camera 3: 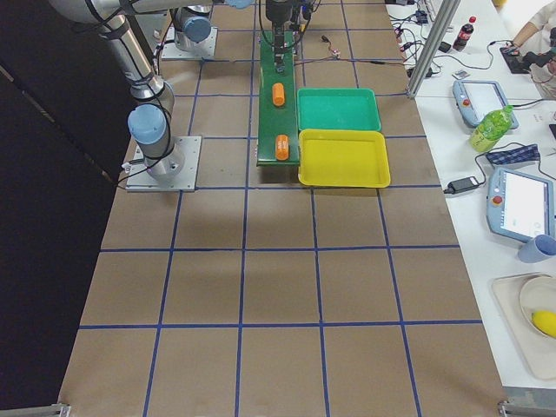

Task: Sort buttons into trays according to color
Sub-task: 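Place the yellow-capped button on the belt with the left gripper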

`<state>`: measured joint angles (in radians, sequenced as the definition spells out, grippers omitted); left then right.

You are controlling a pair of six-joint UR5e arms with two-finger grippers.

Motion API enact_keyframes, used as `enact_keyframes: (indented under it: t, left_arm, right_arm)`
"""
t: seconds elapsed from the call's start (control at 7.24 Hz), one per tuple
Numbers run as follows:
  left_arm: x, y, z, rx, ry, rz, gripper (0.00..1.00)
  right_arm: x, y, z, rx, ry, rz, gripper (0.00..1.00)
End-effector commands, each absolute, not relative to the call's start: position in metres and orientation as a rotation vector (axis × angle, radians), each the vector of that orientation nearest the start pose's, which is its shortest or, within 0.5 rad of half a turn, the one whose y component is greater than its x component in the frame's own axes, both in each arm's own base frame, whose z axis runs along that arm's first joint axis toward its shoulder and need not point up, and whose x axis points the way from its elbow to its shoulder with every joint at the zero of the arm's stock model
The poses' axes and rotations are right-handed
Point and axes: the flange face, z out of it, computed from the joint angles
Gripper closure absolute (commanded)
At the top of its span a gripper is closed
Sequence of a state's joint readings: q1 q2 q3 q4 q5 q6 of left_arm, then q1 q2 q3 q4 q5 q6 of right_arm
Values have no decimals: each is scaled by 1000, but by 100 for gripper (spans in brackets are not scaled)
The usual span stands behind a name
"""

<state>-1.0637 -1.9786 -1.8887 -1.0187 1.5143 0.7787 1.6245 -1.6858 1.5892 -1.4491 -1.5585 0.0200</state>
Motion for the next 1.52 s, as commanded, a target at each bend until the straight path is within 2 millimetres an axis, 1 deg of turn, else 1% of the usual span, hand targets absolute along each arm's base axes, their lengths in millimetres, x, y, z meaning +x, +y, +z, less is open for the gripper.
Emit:
enact_keyframes:
  t: [0.0, 0.14, 0.28, 0.41, 0.55, 0.69, 0.83, 0.97, 1.11, 1.24, 1.38]
  left_arm:
    - [143, -546, 190, 443, 3241, 126, 100]
    - [141, -546, 205, 435, 3233, 96, 100]
    - [137, -542, 240, 434, 3199, 40, 100]
    - [124, -528, 273, 275, 3236, 91, 100]
    - [110, -508, 296, 174, 3258, 144, 100]
    - [80, -501, 319, 8, 3246, 144, 100]
    - [21, -496, 329, 12, 3226, 145, 100]
    - [-23, -474, 310, 30, 3231, 210, 100]
    - [-31, -456, 290, 19, 3231, 246, 100]
    - [-39, -451, 285, 33, 3234, 249, 94]
    - [-42, -446, 267, 63, 3239, 315, 73]
  right_arm:
    - [158, -431, 521, -53, 3130, 39, 0]
    - [158, -431, 521, -53, 3130, 39, 0]
    - [158, -431, 521, -53, 3130, 39, 0]
    - [158, -431, 521, -53, 3130, 39, 0]
    - [158, -431, 521, -53, 3130, 39, 0]
    - [158, -431, 520, -53, 3130, 41, 0]
    - [158, -431, 521, -53, 3130, 39, 0]
    - [157, -431, 521, -50, 3130, 39, 0]
    - [157, -431, 520, -50, 3130, 41, 0]
    - [157, -431, 520, -50, 3131, 41, 0]
    - [157, -431, 520, -50, 3131, 41, 0]
